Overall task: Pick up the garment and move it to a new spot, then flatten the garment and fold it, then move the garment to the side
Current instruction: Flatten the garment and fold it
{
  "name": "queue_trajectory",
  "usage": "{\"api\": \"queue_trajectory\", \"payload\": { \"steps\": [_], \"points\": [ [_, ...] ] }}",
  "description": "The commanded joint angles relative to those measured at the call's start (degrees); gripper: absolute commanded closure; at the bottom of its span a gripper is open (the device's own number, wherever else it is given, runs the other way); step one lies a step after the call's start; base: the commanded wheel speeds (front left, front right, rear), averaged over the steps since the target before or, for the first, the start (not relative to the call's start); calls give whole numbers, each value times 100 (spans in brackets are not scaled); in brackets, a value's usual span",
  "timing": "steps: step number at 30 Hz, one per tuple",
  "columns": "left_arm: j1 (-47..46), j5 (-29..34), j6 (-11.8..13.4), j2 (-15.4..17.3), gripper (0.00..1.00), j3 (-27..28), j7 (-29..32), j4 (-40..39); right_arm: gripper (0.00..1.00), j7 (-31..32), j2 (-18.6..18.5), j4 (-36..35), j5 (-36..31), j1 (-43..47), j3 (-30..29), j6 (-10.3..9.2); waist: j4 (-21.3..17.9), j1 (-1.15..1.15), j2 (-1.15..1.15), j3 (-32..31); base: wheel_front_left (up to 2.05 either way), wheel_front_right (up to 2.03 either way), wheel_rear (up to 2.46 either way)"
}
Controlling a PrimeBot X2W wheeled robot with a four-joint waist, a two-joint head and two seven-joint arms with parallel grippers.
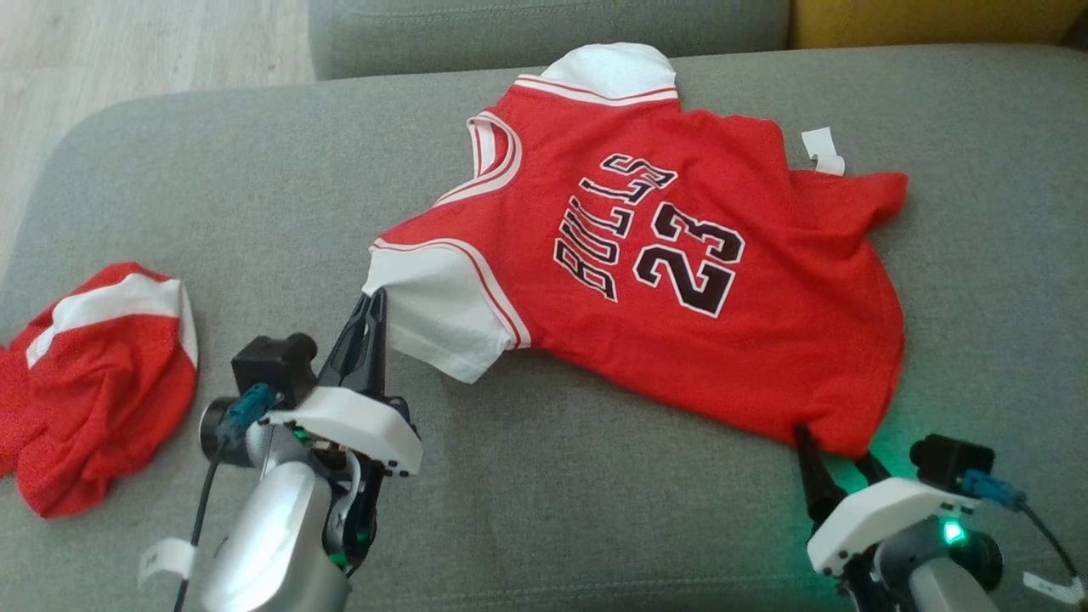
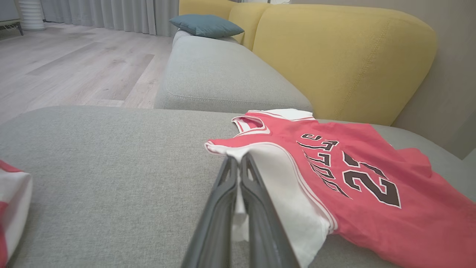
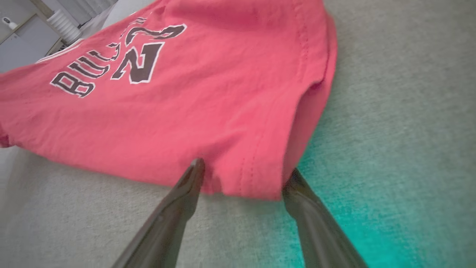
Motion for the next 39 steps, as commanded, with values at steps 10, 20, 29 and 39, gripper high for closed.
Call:
{"api": "queue_trajectory", "payload": {
  "steps": [10,20,29,39],
  "points": [
    [-193,-168,148,158,100,380,-72,-237,100,709,1,-1352,50,285,375,-4,-81,0,0,-167,0,0,0],
    [-753,-1202,-97,57,100,870,204,-1172,100,1587,1,-3606,370,-458,28,-4,-114,0,0,-531,0,0,0],
    [-1432,-2292,219,-31,100,1087,693,-2575,100,1835,1,-4006,379,-1528,-504,-4,-9,0,0,-905,0,0,0],
    [-1543,-2680,1044,32,100,817,1300,-3521,100,2512,1,-4509,623,-1518,-845,-4,78,0,0,-911,0,0,0]
  ]
}}
